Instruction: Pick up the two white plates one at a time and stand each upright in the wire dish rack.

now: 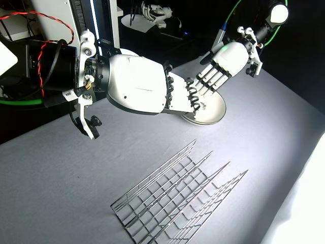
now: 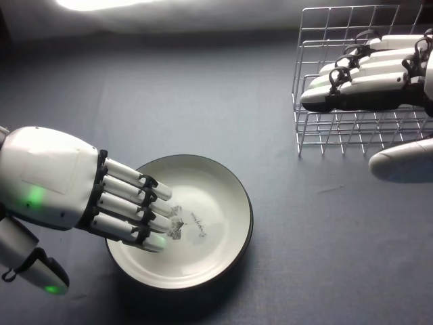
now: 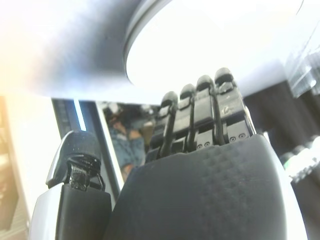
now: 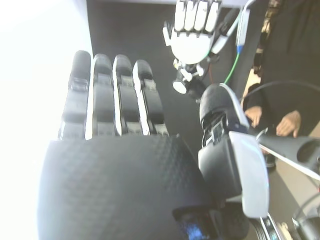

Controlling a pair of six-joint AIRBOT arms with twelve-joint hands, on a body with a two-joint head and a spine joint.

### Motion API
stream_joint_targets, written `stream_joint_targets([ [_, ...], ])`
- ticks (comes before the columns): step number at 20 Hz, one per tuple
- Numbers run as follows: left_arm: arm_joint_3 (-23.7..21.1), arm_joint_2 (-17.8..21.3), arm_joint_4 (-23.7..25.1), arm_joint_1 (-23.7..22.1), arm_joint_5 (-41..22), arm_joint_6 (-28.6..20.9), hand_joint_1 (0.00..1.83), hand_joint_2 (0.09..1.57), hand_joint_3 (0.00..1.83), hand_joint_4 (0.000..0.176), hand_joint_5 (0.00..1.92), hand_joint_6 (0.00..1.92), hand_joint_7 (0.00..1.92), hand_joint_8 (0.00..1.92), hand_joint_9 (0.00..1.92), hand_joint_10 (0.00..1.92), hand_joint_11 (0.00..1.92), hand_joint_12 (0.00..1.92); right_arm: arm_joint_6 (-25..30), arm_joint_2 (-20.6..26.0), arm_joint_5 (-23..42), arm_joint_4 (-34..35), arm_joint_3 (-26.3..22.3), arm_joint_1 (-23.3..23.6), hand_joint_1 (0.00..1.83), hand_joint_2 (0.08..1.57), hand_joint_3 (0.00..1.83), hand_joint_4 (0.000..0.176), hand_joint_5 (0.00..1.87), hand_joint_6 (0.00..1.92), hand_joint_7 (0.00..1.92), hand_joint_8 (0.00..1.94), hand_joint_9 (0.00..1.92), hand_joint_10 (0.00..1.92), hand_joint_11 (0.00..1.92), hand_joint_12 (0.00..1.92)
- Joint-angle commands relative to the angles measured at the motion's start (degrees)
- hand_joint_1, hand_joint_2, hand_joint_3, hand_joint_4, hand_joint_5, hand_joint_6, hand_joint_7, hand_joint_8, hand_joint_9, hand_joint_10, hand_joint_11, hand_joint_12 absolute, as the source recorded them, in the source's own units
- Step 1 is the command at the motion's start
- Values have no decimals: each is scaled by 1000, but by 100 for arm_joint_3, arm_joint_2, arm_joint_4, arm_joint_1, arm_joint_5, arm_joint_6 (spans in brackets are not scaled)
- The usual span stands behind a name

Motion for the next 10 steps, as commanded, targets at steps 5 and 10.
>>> stream_joint_targets([
  [5, 384, -187, -422, 74, -336, 146, 0, 1302, 7, 0, 16, 4, 0, 0, 0, 0, 0, 0, 27, 27, 675, 231, -13, 103, 0, 1329, 0, 0, 200, 4, 185, 5, 168, 7, 0, 544],
  [10, 697, -336, -397, 96, -458, 245, 0, 1303, 6, 0, 17, 3, 0, 0, 0, 0, 0, 0, -14, 23, 1073, -54, -40, 104, 0, 1329, 0, 0, 201, 3, 185, 4, 168, 6, 0, 545],
])
